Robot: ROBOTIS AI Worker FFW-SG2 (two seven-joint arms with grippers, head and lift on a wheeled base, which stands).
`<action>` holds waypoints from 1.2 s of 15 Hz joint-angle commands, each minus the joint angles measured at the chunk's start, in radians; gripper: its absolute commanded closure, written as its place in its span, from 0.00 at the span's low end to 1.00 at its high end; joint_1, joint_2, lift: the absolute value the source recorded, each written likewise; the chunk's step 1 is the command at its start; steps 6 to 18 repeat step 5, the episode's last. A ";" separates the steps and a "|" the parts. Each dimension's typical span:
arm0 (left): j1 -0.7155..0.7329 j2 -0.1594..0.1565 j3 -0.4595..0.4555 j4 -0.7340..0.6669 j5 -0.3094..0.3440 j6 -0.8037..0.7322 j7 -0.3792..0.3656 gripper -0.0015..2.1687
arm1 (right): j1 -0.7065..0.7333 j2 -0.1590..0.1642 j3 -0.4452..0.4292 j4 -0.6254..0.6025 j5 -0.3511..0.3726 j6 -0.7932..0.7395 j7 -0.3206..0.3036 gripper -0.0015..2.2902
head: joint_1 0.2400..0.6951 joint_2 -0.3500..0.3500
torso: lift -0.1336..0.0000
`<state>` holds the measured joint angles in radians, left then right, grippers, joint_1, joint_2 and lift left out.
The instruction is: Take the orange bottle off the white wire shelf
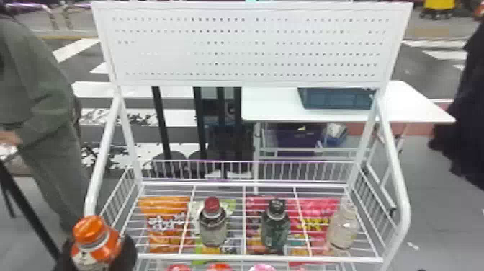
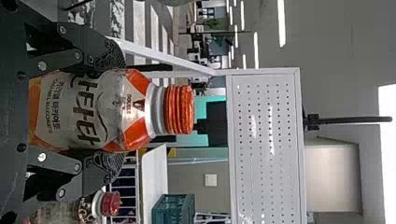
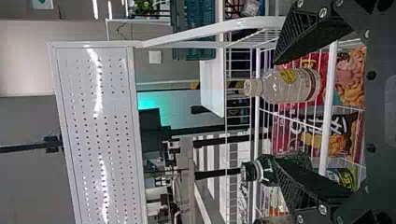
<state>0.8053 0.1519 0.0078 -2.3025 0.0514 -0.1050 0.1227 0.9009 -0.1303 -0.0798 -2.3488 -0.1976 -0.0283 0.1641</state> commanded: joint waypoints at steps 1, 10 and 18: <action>-0.001 0.000 -0.002 0.000 0.001 -0.003 0.000 0.32 | 0.001 0.000 0.000 -0.004 0.003 0.000 0.000 0.07 | 0.57 0.50 | 1.00; -0.003 0.000 -0.003 -0.002 -0.001 0.000 0.000 0.32 | 0.000 0.000 0.000 -0.006 0.006 0.000 0.000 0.07 | 0.57 0.50 | 1.00; -0.003 0.000 -0.003 -0.002 -0.001 0.000 0.000 0.32 | 0.000 0.000 0.000 -0.006 0.006 0.000 0.000 0.07 | 0.57 0.50 | 1.00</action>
